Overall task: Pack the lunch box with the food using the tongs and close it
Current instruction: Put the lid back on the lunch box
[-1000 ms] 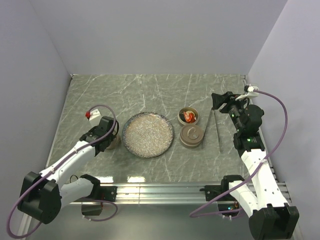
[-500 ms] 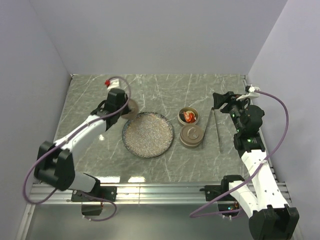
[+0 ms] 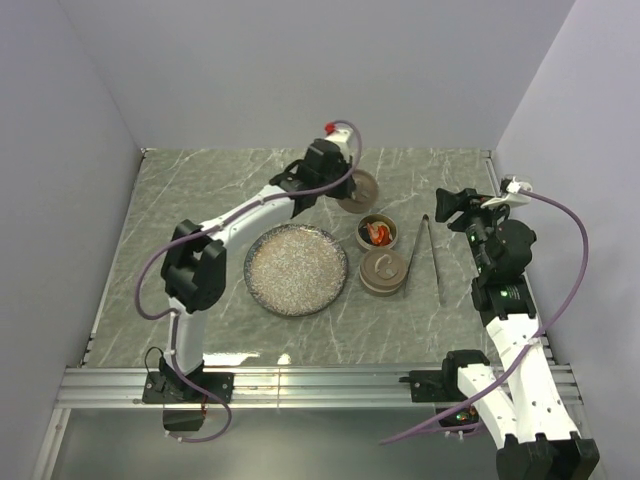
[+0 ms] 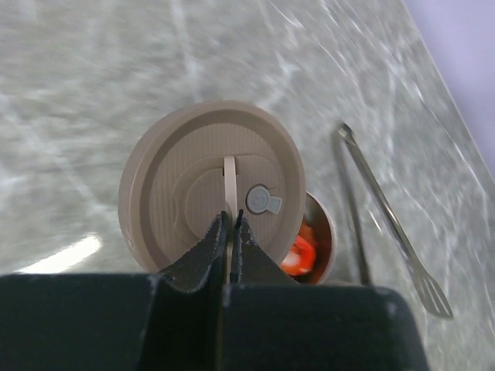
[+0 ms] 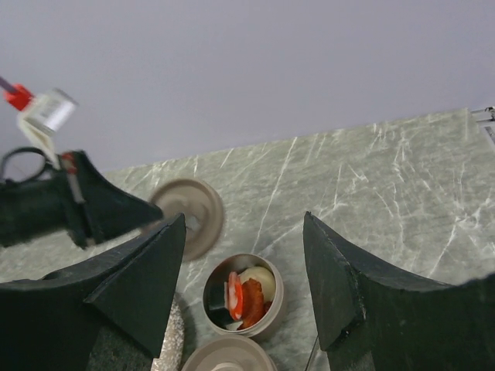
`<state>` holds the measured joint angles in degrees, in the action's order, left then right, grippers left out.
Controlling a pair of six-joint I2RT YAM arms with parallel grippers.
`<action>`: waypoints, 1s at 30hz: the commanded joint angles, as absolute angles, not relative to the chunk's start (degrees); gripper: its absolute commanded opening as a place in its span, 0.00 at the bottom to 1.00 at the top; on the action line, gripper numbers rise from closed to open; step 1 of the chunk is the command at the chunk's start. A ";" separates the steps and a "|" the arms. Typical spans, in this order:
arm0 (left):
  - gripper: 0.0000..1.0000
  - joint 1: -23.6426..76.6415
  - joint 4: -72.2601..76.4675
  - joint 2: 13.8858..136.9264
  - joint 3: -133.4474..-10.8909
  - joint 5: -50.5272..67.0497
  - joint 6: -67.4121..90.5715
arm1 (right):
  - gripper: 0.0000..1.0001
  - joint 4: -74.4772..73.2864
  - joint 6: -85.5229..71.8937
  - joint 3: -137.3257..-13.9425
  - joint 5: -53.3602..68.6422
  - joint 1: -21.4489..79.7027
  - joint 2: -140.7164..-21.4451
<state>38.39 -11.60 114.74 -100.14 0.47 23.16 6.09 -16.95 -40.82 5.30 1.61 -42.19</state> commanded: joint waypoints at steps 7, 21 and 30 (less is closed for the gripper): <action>0.00 43.50 -14.50 119.26 -107.23 8.00 21.62 | 0.69 5.71 -16.08 -41.66 3.43 1.49 -41.31; 0.00 44.82 -14.50 123.13 -106.17 9.49 23.64 | 0.69 5.45 -16.00 -41.13 3.87 1.49 -41.13; 0.00 44.82 -13.71 124.98 -105.21 10.81 24.17 | 0.69 5.54 -16.00 -41.04 3.69 1.49 -41.40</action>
<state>44.40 -14.50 124.51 -104.16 8.75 23.66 4.62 -16.64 -40.80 4.05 1.61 -41.69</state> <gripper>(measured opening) 0.032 0.693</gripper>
